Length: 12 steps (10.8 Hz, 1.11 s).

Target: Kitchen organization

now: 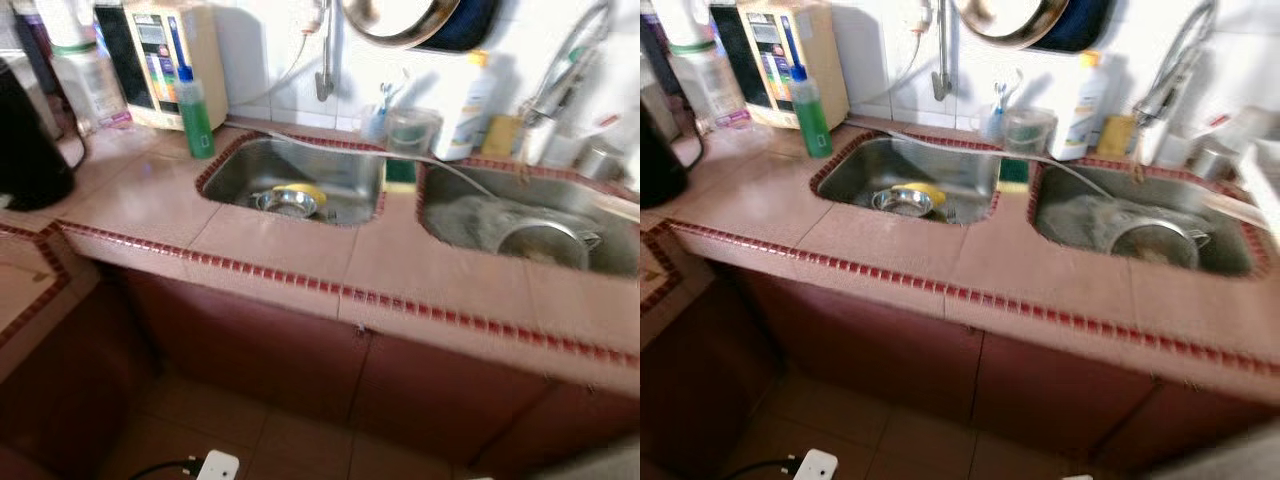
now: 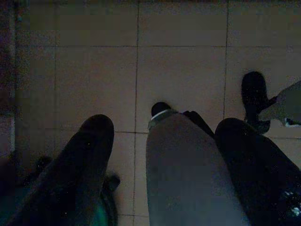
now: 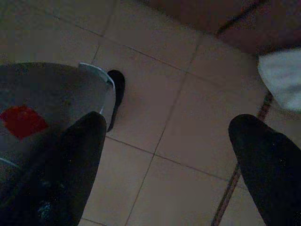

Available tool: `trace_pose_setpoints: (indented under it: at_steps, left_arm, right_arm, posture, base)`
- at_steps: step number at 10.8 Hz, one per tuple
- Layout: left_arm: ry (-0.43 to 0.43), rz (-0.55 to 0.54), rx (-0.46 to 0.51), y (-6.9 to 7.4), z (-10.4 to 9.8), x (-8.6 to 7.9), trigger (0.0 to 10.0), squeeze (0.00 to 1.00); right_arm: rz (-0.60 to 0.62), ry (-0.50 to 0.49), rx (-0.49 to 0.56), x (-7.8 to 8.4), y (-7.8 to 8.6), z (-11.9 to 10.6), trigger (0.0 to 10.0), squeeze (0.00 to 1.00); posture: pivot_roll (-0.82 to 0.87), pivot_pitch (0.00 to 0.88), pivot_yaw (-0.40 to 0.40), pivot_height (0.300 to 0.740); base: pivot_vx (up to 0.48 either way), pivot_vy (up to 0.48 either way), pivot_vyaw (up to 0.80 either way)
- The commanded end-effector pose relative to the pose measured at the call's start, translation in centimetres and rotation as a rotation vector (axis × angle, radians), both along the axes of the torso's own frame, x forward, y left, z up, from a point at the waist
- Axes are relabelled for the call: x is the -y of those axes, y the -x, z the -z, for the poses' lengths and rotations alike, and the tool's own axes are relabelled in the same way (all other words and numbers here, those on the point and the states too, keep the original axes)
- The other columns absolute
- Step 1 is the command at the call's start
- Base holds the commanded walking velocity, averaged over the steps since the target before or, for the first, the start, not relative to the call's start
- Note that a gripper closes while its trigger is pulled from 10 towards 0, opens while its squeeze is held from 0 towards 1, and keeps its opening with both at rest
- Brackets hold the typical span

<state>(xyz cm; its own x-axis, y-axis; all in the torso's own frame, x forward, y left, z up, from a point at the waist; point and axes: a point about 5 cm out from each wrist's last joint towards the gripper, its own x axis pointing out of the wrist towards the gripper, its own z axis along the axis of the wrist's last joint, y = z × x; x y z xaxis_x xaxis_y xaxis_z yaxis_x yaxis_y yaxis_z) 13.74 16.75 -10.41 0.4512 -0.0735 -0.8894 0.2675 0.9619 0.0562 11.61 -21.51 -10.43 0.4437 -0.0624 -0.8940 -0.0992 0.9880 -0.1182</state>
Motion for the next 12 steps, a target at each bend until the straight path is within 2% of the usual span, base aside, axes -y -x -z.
trace_pose_setpoints:
  at_steps: [1, 3, 5, 7, 9, 11, 12]
  left_arm:
    - [-0.008, 0.006, -0.047, 1.0, 0.4, 0.1, 10.0, 0.00]
    - [-0.008, 0.008, -0.046, 1.0, 0.4, 0.1, 10.0, 0.00]
    - [-0.010, 0.009, -0.045, 1.0, 0.4, 0.0, 10.0, 0.00]
    - [-0.010, 0.004, -0.045, 1.0, 0.4, 0.0, 10.0, 0.00]
    - [-0.010, 0.000, -0.046, 0.9, 0.4, -0.1, 10.0, 0.00]
    - [-0.009, -0.002, -0.046, 0.8, 0.3, -0.1, 10.0, 0.00]
    - [-0.010, -0.002, -0.045, 0.8, 0.3, -0.1, 10.0, 0.00]
  right_arm:
    - [-0.008, -0.027, -0.017, -1.2, 0.2, 0.3, 10.0, 0.00]
    - [-0.005, -0.028, -0.014, -1.3, -0.1, 0.3, 10.0, 0.00]
    - [0.010, -0.023, -0.017, -0.6, 0.0, 0.1, 10.0, 0.00]
    - [0.033, -0.011, -0.032, 1.3, 1.4, 0.1, 10.0, 0.00]
    - [0.047, -0.008, -0.043, 2.4, 2.7, 0.1, 10.0, 0.00]
    - [0.045, -0.015, -0.042, 2.0, 2.8, 0.2, 10.0, 0.00]
    - [0.038, -0.025, -0.036, 0.9, 2.5, 0.4, 10.0, 0.00]
  posture:
    - [-0.13, 0.000, -0.005, 0.740]
    - [-0.13, 0.000, -0.005, 0.740]
    - [-0.13, 0.000, -0.006, 0.740]
    - [-0.13, 0.000, -0.005, 0.740]
    - [-0.13, 0.000, -0.003, 0.740]
    - [-0.12, 0.000, -0.004, 0.740]
    - [-0.12, 0.000, -0.002, 0.740]
  base:
    - [-0.270, 0.000, 0.00]
    - [-0.246, 0.000, 0.00]
    - [0.000, 0.000, 0.00]
    - [0.000, 0.000, 0.00]
    - [-0.122, 0.000, 0.00]
    - [-0.262, 0.000, 0.00]
    - [-0.289, 0.000, 0.00]
